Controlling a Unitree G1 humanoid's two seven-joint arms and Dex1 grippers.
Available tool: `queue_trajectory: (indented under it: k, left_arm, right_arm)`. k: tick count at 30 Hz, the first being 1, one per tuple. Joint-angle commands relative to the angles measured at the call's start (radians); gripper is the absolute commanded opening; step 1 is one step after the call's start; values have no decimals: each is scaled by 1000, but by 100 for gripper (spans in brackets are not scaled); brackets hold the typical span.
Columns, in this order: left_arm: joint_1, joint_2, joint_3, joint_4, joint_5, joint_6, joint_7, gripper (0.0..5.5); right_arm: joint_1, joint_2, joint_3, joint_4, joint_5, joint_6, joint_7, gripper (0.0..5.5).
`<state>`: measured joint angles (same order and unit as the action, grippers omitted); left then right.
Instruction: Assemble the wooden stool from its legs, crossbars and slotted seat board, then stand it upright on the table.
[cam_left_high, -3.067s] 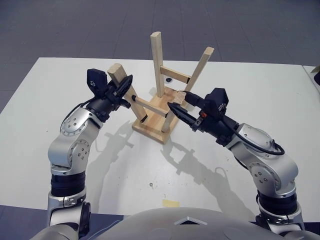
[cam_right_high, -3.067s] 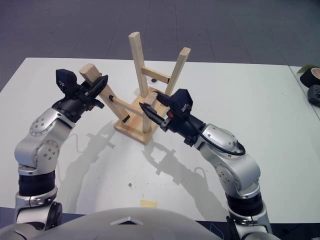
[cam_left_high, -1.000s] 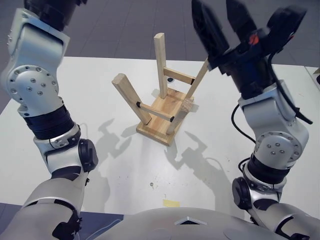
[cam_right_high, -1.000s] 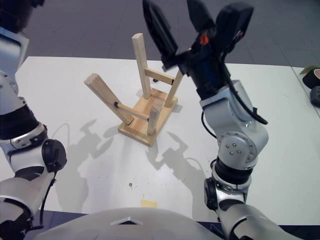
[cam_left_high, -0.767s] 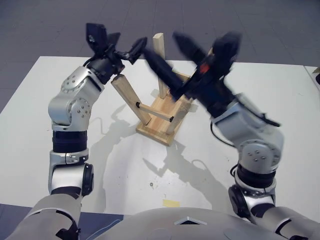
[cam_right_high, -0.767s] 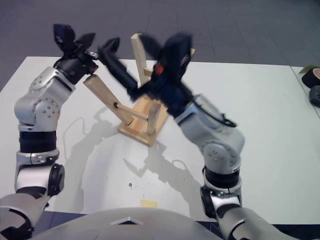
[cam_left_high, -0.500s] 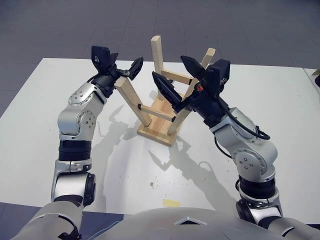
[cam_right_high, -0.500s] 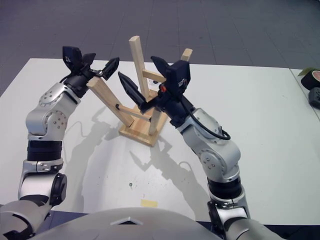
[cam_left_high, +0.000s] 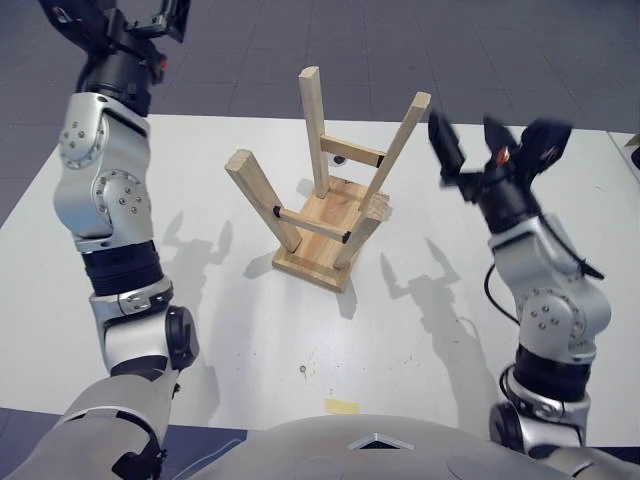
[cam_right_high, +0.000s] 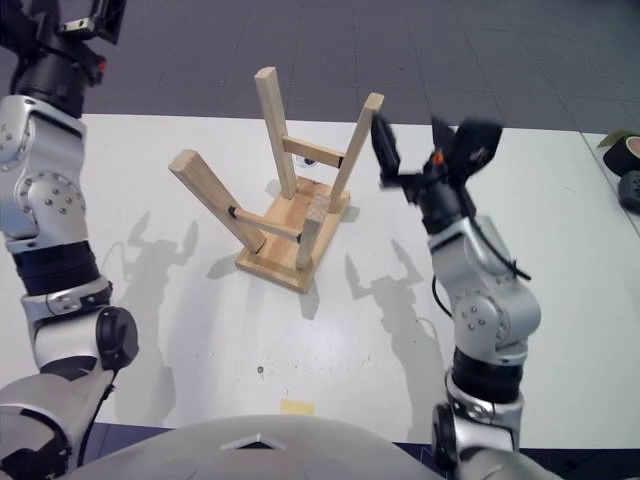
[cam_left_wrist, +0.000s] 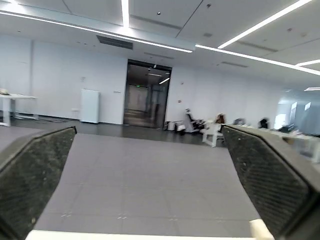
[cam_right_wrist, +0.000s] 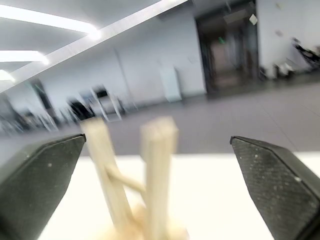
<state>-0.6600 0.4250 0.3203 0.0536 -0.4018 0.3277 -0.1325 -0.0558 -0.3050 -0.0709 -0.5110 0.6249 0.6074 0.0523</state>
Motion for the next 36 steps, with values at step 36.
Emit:
queue_trajectory:
  k: [36]
  left_arm:
    - [604,189,-250,-80,244,-89,-494,538]
  right_arm:
    - [-353,51,108,800,-181,-239,556,540]
